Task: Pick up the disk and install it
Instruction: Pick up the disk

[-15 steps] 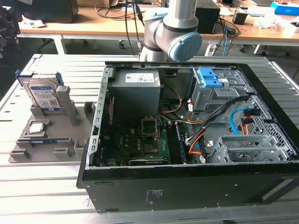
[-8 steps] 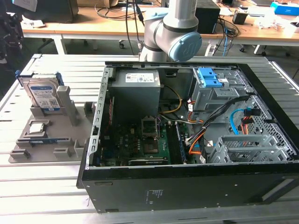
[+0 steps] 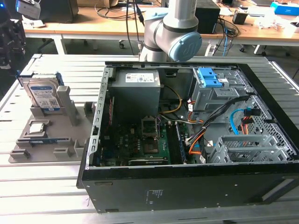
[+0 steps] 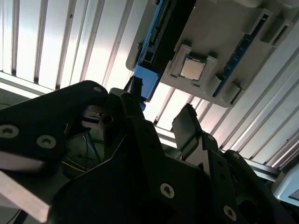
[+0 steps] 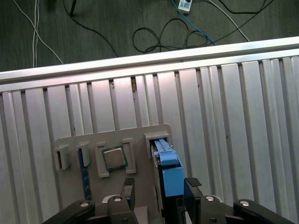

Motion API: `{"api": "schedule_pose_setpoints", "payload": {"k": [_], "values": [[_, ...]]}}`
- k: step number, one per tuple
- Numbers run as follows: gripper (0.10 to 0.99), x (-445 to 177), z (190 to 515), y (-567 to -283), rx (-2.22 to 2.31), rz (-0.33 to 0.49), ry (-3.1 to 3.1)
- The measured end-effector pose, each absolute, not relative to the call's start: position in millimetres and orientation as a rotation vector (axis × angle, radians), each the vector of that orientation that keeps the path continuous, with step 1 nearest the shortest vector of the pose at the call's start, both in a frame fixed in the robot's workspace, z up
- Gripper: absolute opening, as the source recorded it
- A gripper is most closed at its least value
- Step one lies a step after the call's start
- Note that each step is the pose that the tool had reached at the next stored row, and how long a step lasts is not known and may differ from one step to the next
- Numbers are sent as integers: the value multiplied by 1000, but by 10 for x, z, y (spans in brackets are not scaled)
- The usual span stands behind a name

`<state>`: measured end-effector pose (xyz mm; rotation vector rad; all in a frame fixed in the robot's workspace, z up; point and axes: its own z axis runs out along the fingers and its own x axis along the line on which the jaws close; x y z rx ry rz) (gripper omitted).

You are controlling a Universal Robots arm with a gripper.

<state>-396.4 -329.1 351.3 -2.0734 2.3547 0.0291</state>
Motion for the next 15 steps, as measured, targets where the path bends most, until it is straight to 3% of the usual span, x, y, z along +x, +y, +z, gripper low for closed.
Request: {"api": "schedule_pose_setpoints", "payload": {"k": [8, 15], "values": [[541, -3949, 3321, -3291, -2074, 30, 2355], [541, -3931, 3394, -3268, -2075, 30, 2354]]}}
